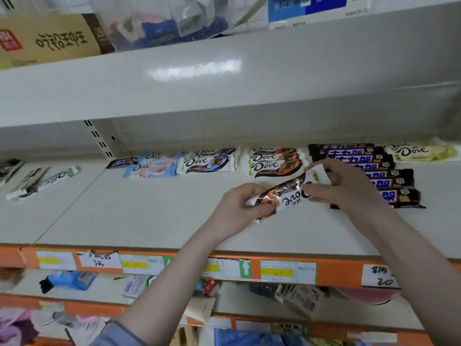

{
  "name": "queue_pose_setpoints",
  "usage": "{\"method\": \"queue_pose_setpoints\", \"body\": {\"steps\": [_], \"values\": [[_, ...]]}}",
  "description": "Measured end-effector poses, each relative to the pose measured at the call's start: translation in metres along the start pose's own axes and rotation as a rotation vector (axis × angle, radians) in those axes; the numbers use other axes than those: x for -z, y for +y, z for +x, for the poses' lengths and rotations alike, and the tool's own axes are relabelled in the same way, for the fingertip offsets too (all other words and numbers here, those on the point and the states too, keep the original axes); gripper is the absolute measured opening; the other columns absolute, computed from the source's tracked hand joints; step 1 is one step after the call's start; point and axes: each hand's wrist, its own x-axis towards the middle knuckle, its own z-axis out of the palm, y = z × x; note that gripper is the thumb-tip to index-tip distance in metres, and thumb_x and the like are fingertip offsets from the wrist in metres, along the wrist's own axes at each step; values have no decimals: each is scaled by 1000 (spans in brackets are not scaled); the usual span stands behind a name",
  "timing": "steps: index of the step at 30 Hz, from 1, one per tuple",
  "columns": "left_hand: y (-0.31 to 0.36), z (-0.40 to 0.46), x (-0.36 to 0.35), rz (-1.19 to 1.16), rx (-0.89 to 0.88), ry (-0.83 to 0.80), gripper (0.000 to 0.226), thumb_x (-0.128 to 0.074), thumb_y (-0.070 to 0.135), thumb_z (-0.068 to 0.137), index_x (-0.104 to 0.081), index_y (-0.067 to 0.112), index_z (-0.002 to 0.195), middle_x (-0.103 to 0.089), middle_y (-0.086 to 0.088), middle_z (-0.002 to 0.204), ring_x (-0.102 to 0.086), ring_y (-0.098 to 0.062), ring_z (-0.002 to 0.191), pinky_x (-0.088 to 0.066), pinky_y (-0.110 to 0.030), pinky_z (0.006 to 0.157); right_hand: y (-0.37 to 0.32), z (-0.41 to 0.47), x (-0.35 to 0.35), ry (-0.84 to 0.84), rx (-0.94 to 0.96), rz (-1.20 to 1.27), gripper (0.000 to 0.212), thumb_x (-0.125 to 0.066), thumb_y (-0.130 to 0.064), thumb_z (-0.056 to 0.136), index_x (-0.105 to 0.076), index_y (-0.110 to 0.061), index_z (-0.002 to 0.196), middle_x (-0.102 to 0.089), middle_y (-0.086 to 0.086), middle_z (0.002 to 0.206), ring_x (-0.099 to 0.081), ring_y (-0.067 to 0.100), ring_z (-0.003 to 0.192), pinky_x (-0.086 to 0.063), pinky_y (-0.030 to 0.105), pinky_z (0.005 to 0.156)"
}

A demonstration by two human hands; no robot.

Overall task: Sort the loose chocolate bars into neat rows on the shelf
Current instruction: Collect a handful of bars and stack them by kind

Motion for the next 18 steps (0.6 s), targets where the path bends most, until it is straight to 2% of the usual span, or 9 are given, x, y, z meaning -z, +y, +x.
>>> {"method": "queue_pose_setpoints", "body": {"steps": [3,5,6,9,11,13,15,18], "values": [[-2,1,2,-27,16,18,13,-72,13,79,-65,18,89,-67,4,82,-58,-7,72,-43,-25,71,-2,-4,6,-31,5,-57,29,-72,-3,74,-66,-19,98,-70,11,87,-69,13,72,-50,10,53],[-1,2,1,-55,22,28,12,-72,13,80,-65,21,86,-68,2,84,-59,-7,71,-43,-23,68,-1,-6,6,-26,-12,10,31,-72,-1,74,-65,-16,101,-71,0,75,-68,9,67,-46,7,51],[-1,2,0,-80,23,39,12,-72,13,80,-64,21,84,-69,0,85,-60,-9,73,-43,-23,70,1,-6,4,-12,-19,56,33,-72,-1,73,-65,-15,102,-70,-7,75,-67,6,68,-45,7,50],[0,1,-9,-172,44,91,14,-75,16,75,-65,12,85,-70,-11,88,-60,-15,78,-44,-31,74,9,-8,-7,5,-40,154,31,-72,2,72,-63,-16,97,-71,-6,79,-67,8,78,-51,11,60],[2,-2,-17,-185,38,117,20,-73,23,72,-64,9,83,-66,-7,79,-57,-14,72,-42,-30,69,13,-7,-14,-12,-55,234,31,-68,7,74,-60,-13,96,-72,1,81,-69,16,87,-57,20,70],[3,-4,-20,-63,5,135,19,-73,27,74,-60,14,78,-59,4,69,-49,-7,63,-36,-23,61,12,-3,-17,-14,-60,258,39,-65,8,76,-56,-9,110,-69,13,97,-67,26,94,-58,32,79],[3,-8,-19,234,-81,180,15,-69,30,80,-59,18,80,-54,8,68,-46,-4,62,-33,-19,58,7,5,-14,-20,-17,218,47,-62,9,79,-50,-10,120,-67,14,103,-68,21,90,-56,37,84],[-7,-17,-14,743,-279,305,25,-57,39,84,-65,16,87,-63,0,80,-58,-20,74,-47,-29,65,-8,20,-5,-24,89,173,49,-58,7,82,-48,-14,125,-68,11,98,-67,21,86,-55,37,82]]}}
